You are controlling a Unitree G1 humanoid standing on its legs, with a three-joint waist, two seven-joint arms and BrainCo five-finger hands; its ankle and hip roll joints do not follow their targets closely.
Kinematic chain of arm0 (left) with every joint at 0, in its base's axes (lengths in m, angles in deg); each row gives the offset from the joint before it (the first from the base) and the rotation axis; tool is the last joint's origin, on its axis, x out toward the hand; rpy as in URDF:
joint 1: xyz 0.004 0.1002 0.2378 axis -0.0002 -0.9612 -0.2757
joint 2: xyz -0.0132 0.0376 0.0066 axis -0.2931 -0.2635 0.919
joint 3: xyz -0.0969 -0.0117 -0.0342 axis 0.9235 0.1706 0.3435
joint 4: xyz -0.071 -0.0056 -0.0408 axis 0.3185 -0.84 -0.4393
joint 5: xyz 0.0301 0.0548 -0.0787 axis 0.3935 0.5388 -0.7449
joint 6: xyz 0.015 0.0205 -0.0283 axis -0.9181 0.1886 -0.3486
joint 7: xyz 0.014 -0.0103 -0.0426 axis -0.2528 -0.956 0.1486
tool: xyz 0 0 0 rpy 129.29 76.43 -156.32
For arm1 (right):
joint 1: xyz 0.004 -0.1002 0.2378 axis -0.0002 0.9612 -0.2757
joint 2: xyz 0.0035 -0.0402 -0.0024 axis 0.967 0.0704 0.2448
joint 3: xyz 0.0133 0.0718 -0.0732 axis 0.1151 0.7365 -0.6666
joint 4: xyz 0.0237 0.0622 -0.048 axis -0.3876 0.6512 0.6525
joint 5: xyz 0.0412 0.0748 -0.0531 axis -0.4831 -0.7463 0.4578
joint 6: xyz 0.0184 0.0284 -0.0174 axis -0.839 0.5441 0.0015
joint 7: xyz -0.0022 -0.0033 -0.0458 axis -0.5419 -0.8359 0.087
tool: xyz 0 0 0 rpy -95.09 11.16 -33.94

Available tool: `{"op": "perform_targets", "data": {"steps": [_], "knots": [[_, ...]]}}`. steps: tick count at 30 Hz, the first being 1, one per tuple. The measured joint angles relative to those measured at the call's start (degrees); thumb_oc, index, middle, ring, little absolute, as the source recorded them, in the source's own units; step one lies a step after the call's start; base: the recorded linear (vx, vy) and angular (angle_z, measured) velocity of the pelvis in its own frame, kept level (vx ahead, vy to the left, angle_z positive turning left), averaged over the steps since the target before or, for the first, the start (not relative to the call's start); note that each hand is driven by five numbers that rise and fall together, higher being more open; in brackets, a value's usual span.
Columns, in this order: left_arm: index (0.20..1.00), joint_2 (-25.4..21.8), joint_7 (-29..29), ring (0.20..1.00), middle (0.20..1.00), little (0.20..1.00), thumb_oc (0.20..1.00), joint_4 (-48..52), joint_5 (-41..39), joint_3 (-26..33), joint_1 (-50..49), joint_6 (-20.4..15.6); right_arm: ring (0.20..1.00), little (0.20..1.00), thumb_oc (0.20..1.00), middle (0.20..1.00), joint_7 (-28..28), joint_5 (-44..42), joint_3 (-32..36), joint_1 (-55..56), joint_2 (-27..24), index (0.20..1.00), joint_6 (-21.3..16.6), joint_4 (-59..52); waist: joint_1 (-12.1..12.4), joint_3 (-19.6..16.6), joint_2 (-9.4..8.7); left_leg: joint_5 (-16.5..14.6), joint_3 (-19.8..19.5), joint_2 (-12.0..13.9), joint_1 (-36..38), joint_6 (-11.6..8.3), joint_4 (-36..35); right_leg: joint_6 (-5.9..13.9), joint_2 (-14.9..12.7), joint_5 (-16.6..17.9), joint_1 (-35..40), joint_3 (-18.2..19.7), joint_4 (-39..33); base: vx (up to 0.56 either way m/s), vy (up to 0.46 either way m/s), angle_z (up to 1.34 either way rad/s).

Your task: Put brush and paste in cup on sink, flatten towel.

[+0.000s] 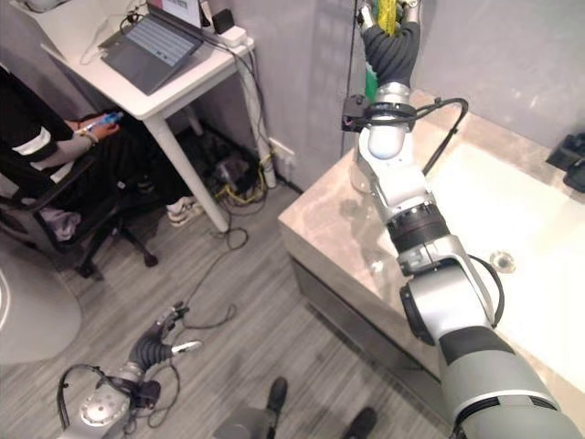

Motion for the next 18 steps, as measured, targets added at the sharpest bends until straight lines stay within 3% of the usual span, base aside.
{"op": "perform_targets", "data": {"steps": [17,18], "knots": [[1.000,0.4,-0.4,1.000,1.000,1.000,1.000,-0.8,2.7,-1.5,1.3,0.0,0.200,0.200,0.200,0.200,-0.6,-5.2,2.5,1.1,1.3,0.200,-0.1,4.8,0.0,1.3,-0.30,0.0,0.1,0.1,0.4,0.00,0.0,-0.06,0.0,0.0,0.4,0.1,0.0,0.00,0.000,0.00],[1.000,0.4,-0.4,1.000,1.000,1.000,1.000,-1.4,2.7,-1.7,1.4,0.0,0.442,0.442,0.442,0.442,-1.1,-6.2,2.6,1.2,1.5,0.442,-0.1,4.8,0.0,1.6,-0.32,0.0,0.1,0.1,0.4,0.00,0.0,-0.08,0.1,0.1,0.4,0.1,0.0,0.00,0.000,0.00]]}}
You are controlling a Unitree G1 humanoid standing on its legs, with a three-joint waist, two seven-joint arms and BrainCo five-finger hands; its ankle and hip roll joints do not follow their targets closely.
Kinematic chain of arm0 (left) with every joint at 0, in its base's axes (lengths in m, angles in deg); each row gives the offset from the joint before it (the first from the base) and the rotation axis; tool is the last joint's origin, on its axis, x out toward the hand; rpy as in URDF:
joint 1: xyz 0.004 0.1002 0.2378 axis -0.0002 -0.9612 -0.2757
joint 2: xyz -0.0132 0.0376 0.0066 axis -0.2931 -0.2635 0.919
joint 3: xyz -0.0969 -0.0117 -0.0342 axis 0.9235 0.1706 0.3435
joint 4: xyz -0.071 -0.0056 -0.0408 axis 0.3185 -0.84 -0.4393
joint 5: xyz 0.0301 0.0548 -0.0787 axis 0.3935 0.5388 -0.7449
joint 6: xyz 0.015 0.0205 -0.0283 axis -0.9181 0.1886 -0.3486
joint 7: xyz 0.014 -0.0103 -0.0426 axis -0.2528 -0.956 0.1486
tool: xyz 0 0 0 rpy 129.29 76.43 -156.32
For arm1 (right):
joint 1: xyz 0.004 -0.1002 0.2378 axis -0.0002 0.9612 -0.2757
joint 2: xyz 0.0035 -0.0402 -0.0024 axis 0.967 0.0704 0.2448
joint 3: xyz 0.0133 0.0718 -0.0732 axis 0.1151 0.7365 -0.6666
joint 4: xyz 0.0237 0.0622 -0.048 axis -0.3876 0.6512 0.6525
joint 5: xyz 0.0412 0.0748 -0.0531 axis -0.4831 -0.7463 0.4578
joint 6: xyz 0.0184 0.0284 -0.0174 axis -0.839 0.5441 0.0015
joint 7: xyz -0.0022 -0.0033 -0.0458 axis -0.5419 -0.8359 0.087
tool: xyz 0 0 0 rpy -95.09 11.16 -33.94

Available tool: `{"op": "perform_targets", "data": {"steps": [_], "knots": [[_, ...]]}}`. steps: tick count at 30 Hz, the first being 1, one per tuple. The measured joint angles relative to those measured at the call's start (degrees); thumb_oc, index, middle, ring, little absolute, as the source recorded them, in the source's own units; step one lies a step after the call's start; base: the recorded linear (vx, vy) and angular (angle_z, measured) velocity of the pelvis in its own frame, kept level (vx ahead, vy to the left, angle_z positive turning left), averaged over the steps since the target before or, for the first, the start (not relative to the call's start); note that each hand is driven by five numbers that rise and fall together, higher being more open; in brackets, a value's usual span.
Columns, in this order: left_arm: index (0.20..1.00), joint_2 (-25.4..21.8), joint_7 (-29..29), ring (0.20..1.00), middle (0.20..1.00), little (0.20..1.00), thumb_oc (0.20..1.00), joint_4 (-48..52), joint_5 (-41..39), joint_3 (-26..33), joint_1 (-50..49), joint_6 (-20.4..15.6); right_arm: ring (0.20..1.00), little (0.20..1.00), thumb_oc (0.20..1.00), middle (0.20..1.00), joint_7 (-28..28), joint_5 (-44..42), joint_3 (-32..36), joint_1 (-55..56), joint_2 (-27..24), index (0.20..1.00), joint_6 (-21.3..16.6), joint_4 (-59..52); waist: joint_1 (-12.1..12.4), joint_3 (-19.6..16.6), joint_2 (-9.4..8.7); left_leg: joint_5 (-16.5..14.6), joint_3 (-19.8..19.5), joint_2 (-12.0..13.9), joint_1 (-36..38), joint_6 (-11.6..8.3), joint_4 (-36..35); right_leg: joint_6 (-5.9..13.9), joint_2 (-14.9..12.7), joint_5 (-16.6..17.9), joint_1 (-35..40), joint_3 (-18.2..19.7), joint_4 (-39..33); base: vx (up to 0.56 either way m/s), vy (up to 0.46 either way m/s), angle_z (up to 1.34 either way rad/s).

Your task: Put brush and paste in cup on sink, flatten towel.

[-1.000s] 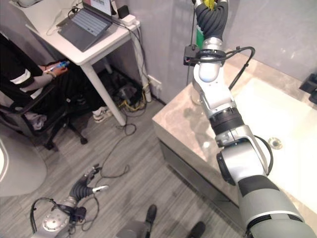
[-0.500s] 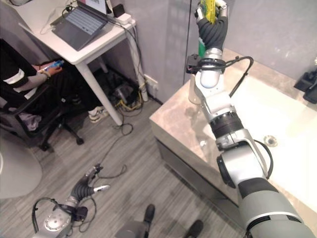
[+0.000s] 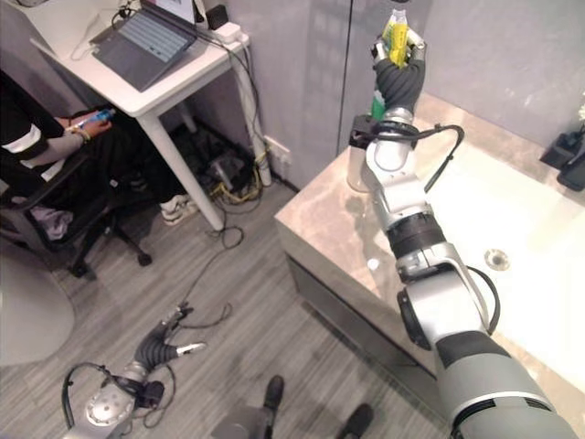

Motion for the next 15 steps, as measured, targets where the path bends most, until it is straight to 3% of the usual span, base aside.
{"op": "perform_targets", "data": {"steps": [1,3,15], "knots": [[1.000,0.1,0.0,1.000,1.000,1.000,1.000,-0.3,0.0,0.0,0.0,0.0,0.699,0.699,0.699,0.699,-0.1,0.0,0.0,0.0,0.0,0.699,0.0,0.0,0.0,0.0,0.04,0.0,0.0,0.0,0.0,0.00,0.0,0.00,0.0,0.0,0.0,0.0,0.0,0.00,0.000,0.00],[1.000,0.1,0.0,1.000,1.000,1.000,1.000,-0.4,0.0,0.0,-0.1,0.0,1.000,1.000,1.000,1.000,-0.3,0.0,0.1,0.0,0.0,1.000,-0.1,0.0,0.2,0.1,0.09,0.0,0.0,0.0,0.0,0.00,0.0,0.00,0.0,0.0,0.0,0.0,0.0,0.00,0.000,0.00],[1.000,0.5,0.0,1.000,1.000,1.000,1.000,-0.7,0.0,0.0,-0.1,0.0,1.000,1.000,1.000,1.000,-1.4,-1.2,1.6,0.0,0.0,1.000,-1.4,-0.4,0.2,0.1,0.19,0.0,-0.2,0.0,1.1,-0.01,0.0,-0.01,0.0,0.0,1.2,-0.2,0.0,0.00,0.000,0.00]]}}
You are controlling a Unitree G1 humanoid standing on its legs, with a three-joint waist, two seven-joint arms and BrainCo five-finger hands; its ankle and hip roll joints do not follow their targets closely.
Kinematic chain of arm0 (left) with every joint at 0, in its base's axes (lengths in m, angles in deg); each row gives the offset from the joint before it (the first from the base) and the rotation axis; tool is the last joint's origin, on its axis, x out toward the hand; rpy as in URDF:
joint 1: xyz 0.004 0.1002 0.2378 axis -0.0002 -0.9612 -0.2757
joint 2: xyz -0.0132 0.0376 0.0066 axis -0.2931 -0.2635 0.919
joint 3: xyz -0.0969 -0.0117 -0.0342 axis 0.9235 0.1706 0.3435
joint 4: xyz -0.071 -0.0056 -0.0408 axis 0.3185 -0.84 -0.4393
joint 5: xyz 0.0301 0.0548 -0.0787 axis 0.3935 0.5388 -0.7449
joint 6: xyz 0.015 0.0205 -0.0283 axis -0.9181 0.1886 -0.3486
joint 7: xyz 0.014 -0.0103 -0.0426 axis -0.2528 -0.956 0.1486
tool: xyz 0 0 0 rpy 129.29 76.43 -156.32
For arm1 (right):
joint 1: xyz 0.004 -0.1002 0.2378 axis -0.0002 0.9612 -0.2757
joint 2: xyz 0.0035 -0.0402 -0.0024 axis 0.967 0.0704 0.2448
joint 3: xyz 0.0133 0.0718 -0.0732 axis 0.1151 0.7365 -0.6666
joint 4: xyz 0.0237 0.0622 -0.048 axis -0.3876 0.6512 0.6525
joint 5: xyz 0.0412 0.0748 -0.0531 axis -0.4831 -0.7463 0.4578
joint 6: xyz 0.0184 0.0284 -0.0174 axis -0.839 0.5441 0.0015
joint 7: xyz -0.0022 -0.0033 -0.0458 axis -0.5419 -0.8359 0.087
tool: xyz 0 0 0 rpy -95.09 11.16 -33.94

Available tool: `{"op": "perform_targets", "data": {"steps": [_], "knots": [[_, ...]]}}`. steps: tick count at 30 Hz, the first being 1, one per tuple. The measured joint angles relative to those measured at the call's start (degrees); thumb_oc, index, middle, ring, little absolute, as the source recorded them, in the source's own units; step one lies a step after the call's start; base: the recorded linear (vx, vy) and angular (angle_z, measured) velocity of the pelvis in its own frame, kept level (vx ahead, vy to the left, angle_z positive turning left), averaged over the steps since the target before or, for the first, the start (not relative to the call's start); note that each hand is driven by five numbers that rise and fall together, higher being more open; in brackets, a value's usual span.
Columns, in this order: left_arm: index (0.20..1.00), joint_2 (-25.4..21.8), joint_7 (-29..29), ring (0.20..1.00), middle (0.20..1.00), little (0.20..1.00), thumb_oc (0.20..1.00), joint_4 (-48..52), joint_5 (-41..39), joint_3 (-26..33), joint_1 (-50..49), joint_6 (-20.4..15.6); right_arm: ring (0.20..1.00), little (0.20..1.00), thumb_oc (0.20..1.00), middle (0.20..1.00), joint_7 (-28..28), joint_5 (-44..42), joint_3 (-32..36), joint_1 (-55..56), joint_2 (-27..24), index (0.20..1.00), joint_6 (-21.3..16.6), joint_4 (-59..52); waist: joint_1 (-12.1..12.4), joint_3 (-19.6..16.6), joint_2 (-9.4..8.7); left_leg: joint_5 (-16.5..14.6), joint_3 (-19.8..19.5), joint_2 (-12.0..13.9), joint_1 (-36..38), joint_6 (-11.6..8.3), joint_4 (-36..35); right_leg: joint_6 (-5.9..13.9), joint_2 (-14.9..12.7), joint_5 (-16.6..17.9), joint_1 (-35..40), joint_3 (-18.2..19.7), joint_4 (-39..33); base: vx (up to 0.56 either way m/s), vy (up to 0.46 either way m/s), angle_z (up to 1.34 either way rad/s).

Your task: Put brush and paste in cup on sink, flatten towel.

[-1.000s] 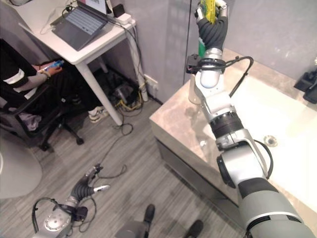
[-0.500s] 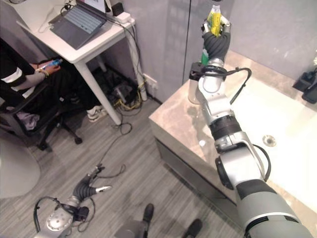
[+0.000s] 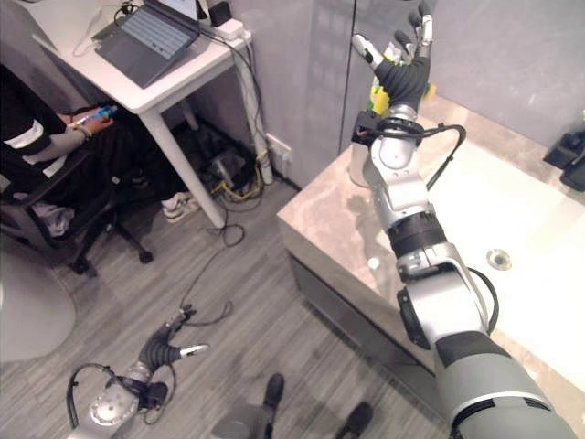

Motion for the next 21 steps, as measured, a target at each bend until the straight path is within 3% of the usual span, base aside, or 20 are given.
{"op": "perform_targets", "data": {"steps": [7,12,17,21], "knots": [[1.000,0.0,0.1,1.000,1.000,1.000,1.000,0.0,0.0,0.0,0.4,0.0,1.000,1.000,1.000,1.000,0.2,0.2,0.2,1.3,-1.2,1.000,-0.4,-3.9,-0.1,-0.1,0.18,0.0,0.0,0.0,0.5,0.00,0.0,-0.02,0.0,0.0,0.5,0.0,0.0,0.00,0.000,0.00],[1.000,0.0,0.1,1.000,1.000,1.000,1.000,0.0,0.7,0.0,0.9,0.0,1.000,1.000,1.000,1.000,1.7,2.1,4.9,7.3,-4.4,1.000,-0.5,-10.4,-0.2,-0.2,0.90,0.0,0.1,-0.1,1.6,0.02,0.0,-0.01,-0.1,0.0,1.6,0.1,0.0,0.00,-0.001,-0.01],[1.000,0.1,-0.1,1.000,1.000,1.000,1.000,0.0,2.5,0.3,1.1,-0.1,1.000,1.000,1.000,1.000,4.3,9.3,7.4,11.9,-8.5,1.000,-0.5,-19.1,-1.0,-0.3,1.60,0.0,0.4,-0.1,2.9,0.01,-0.2,-0.01,-0.1,0.0,2.5,0.7,0.0,0.00,-0.006,-0.03],[1.000,1.3,-1.4,1.000,1.000,1.000,1.000,0.3,5.0,2.3,-0.3,-0.1,1.000,1.000,1.000,1.000,6.4,18.0,11.9,20.0,-11.8,1.000,-1.1,-32.8,-2.5,-0.4,1.64,0.0,1.5,0.0,3.7,0.00,-0.3,-0.08,0.0,0.4,2.7,1.7,0.0,0.00,0.001,-0.12]]}}
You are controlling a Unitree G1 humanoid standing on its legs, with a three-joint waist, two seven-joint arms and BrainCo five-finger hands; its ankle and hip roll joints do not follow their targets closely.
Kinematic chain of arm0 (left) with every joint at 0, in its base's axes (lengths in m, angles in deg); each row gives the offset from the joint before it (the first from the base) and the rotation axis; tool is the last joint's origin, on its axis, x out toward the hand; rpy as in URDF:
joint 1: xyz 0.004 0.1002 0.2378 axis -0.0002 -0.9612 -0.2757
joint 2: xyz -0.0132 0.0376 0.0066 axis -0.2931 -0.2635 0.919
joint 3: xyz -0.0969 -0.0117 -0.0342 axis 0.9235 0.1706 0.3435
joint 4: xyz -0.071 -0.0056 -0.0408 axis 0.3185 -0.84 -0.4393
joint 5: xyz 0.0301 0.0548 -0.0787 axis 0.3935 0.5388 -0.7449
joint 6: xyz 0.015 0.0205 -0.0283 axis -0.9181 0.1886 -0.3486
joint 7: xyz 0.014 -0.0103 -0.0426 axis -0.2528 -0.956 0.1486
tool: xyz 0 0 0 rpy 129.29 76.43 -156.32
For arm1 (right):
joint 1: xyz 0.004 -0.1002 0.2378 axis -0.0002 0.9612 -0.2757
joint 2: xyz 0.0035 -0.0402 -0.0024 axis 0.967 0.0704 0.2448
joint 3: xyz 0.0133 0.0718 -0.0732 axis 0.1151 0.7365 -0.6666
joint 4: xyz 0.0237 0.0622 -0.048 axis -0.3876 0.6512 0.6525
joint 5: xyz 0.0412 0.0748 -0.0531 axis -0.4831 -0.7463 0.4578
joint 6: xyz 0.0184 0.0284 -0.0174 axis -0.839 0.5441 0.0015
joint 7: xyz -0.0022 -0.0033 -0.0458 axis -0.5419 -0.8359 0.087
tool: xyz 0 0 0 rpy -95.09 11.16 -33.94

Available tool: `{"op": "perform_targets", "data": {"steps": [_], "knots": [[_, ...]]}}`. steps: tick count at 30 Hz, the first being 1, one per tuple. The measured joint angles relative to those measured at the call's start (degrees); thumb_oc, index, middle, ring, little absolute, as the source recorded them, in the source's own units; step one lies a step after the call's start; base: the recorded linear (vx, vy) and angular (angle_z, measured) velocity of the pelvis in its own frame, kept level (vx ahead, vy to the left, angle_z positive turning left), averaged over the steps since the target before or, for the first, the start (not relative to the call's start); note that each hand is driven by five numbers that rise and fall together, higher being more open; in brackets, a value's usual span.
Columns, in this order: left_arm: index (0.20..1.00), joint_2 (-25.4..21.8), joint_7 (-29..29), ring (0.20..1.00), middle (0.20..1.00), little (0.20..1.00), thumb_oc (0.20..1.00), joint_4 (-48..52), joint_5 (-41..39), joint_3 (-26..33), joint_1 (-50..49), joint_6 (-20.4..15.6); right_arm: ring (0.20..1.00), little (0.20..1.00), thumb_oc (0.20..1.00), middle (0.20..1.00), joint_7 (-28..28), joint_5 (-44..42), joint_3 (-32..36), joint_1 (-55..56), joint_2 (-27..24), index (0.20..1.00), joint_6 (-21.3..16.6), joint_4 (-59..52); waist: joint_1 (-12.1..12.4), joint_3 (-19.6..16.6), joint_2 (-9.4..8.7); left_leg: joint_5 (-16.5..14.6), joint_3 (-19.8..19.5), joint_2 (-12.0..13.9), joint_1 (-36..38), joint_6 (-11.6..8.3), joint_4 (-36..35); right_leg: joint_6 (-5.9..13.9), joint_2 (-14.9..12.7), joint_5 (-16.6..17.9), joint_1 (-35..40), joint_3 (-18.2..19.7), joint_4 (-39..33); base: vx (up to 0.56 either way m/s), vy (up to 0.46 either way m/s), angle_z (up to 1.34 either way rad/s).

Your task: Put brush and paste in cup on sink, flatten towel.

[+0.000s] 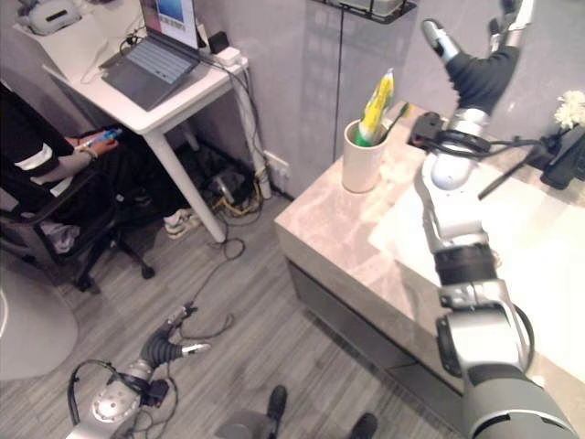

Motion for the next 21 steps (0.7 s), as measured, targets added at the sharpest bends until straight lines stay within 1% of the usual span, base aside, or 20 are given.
{"op": "perform_targets", "data": {"steps": [1,2,4,5,6,7,8,9,11,12,13,14,15,16,17,18,19,20,21], "knots": [[1.000,0.1,0.0,1.000,1.000,1.000,1.000,0.0,0.2,0.0,0.0,0.0,1.000,1.000,1.000,1.000,0.2,0.5,0.5,0.5,-0.2,1.000,-0.1,-0.6,-0.4,0.0,-0.01,0.0,0.3,0.0,0.2,0.00,0.0,-0.03,0.0,0.1,-0.1,0.4,0.0,0.00,0.023,-0.28],[1.000,1.9,-0.5,1.000,1.000,1.000,1.000,0.7,2.4,2.3,-0.4,-0.1,1.000,1.000,1.000,1.000,0.1,4.5,4.5,9.5,-3.6,1.000,-0.5,-11.3,-1.5,-0.2,-0.20,0.0,1.2,0.0,0.9,0.01,-0.6,0.07,0.0,0.2,-0.1,1.3,0.0,0.02,0.015,-0.24],[1.000,1.9,-0.6,1.000,1.000,1.000,1.000,0.7,3.7,3.4,-1.2,-0.1,1.000,1.000,1.000,1.000,0.1,8.2,6.9,14.7,-7.1,1.000,-0.9,-15.5,-3.0,-0.4,-0.40,0.0,1.8,0.0,1.4,0.02,-0.7,0.12,0.0,0.3,0.0,2.0,0.0,0.03,0.007,-0.21],[1.000,2.0,-0.5,1.000,1.000,1.000,1.000,0.7,4.7,4.2,-1.7,-0.2,1.000,1.000,1.000,1.000,0.3,10.7,8.3,17.5,-9.4,1.000,-0.9,-16.6,-3.3,-0.5,-0.60,-0.1,2.2,0.0,1.6,0.16,-0.8,0.13,0.1,0.4,0.0,2.5,0.0,-0.02,0.007,-0.27],[1.000,2.2,-0.5,1.000,1.000,1.000,1.000,0.4,5.3,5.9,-2.6,-0.3,1.000,1.000,1.000,1.000,1.1,15.6,9.8,21.6,-13.9,1.000,-0.1,-17.5,-5.1,-0.9,-0.99,-0.3,3.0,0.1,2.0,0.28,-0.8,0.16,0.2,0.5,-0.1,3.2,0.0,-0.01,0.005,-0.21],[1.000,2.4,-0.4,1.000,1.000,1.000,1.000,0.8,6.4,6.9,-2.6,-0.5,1.000,1.000,1.000,1.000,1.2,21.4,12.9,27.9,-18.6,1.000,0.2,-18.6,-4.9,-1.0,-1.05,-0.3,3.2,0.1,1.9,0.37,-0.8,0.16,0.1,0.5,-0.1,3.2,0.0,-0.02,0.005,-0.21],[1.000,2.3,-0.6,1.000,1.000,1.000,1.000,1.1,6.6,8.1,-3.6,-0.9,1.000,1.000,1.000,1.000,1.2,25.3,13.9,30.8,-21.5,1.000,0.7,-18.1,-5.7,-1.2,-1.41,-0.4,3.7,0.1,2.2,0.45,-0.8,0.19,0.2,0.6,-0.4,3.9,0.0,0.00,-0.004,-0.34],[1.000,2.2,-0.5,1.000,1.000,1.000,1.000,1.1,7.7,9.7,-5.3,-0.8,1.000,1.000,1.000,1.000,1.2,31.3,18.3,37.9,-22.8,1.000,2.1,-18.0,-7.5,-1.8,-2.05,-0.7,5.0,0.3,2.9,0.65,-0.8,0.17,0.4,0.6,-0.4,5.1,0.0,0.00,-0.009,-0.40],[1.000,2.2,-0.5,1.000,1.000,1.000,1.000,1.1,8.8,9.7,-6.3,-0.9,1.000,1.000,1.000,1.000,1.4,33.9,21.5,41.8,-22.2,1.000,3.2,-16.4,-9.1,-2.2,-2.34,-1.2,5.6,0.3,2.9,0.91,-0.9,0.20,0.4,0.6,-0.6,6.0,0.0,0.01,-0.005,-0.37],[1.000,2.4,-0.4,1.000,1.000,1.000,1.000,1.3,9.2,9.5,-6.2,-0.9,1.000,1.000,1.000,1.000,2.3,34.7,25.3,46.1,-21.8,1.000,3.6,-15.5,-10.5,-2.8,-2.68,-1.3,6.7,0.3,2.8,0.98,-0.9,0.25,0.4,0.6,-1.3,7.1,0.0,0.01,0.005,-0.32],[1.000,2.6,-0.4,1.000,1.000,1.000,1.000,1.7,9.2,10.0,-6.3,-0.9,1.000,1.000,1.000,1.000,2.7,35.1,28.0,48.5,-20.7,1.000,3.7,-14.5,-10.3,-2.9,-2.85,-1.3,6.9,0.3,2.8,1.02,-0.9,0.17,0.4,0.8,-1.5,7.5,0.0,0.00,0.002,-0.28],[1.000,2.7,-0.5,1.000,1.000,1.000,1.000,1.8,9.2,10.6,-6.7,-0.9,1.000,1.000,1.000,1.000,2.8,35.0,29.2,48.7,-19.6,1.000,4.4,-13.6,-11.0,-3.0,-3.00,-1.3,7.2,0.3,2.8,1.08,-0.9,0.22,0.4,0.9,-1.7,7.7,0.0,0.02,0.010,-0.23],[1.000,2.7,-0.5,1.000,1.000,1.000,1.000,1.9,9.2,11.0,-6.5,-0.9,1.000,1.000,1.000,1.000,4.3,35.0,32.3,50.5,-18.3,1.000,5.0,-11.8,-12.3,-3.8,-3.05,-1.4,7.8,0.2,2.7,1.16,-0.9,0.36,0.4,1.0,-2.3,8.3,0.0,0.02,0.009,-0.20],[1.000,2.7,-0.8,1.000,1.000,1.000,1.000,1.9,9.3,11.7,-5.9,-0.9,1.000,1.000,1.000,1.000,6.0,35.0,34.3,51.7,-17.0,1.000,5.1,-9.7,-12.7,-4.0,-3.14,-1.4,8.2,0.2,2.9,1.18,-0.9,0.38,0.4,1.0,-2.4,8.8,0.0,0.04,0.005,-0.18],[1.000,2.7,-1.3,1.000,1.000,1.000,1.000,1.9,9.4,12.7,-6.0,-0.9,1.000,1.000,1.000,1.000,7.3,35.0,35.9,51.8,-15.3,1.000,5.8,-7.4,-12.7,-4.4,-3.21,-1.4,8.3,0.2,3.0,1.23,-0.9,0.38,0.5,1.0,-2.5,9.0,0.0,0.02,-0.004,-0.16],[1.000,2.7,-2.5,1.000,1.000,1.000,1.000,1.9,9.8,14.0,-6.0,-0.8,1.000,1.000,1.000,1.000,8.8,34.2,37.8,51.9,-13.4,1.000,8.3,-5.0,-13.6,-4.9,-3.01,-1.5,8.6,0.2,3.2,1.36,-0.9,0.46,0.4,1.0,-2.5,9.2,0.0,0.03,0.014,-0.14],[1.000,2.8,-3.2,1.000,1.000,1.000,1.000,1.9,10.2,14.4,-6.0,-0.8,1.000,1.000,1.000,1.000,10.1,33.9,39.1,52.1,-11.9,1.000,8.5,-4.8,-14.0,-5.1,-2.70,-1.6,8.9,0.2,3.4,1.44,-0.9,0.48,0.4,1.0,-2.4,9.4,-0.2,0.01,0.015,-0.21],[1.000,3.4,-4.1,1.000,1.000,1.000,1.000,2.2,10.5,15.7,-6.0,-0.7,1.000,1.000,1.000,1.000,12.6,32.5,41.0,51.6,-8.2,1.000,8.6,-5.0,-14.1,-5.4,-2.34,-1.8,9.7,0.2,3.9,1.44,-1.1,0.51,0.5,1.0,-2.4,10.2,-0.5,0.01,0.027,-0.26],[1.000,3.7,-5.1,1.000,1.000,1.000,1.000,2.3,10.5,16.0,-6.2,-0.7,1.000,1.000,1.000,1.000,13.8,31.4,41.7,51.2,-6.0,1.000,8.9,-5.4,-14.1,-5.5,-2.44,-2.1,10.1,0.2,3.8,1.48,-1.2,0.60,0.6,1.1,-2.4,10.7,-0.5,0.01,0.017,-0.26]]}}
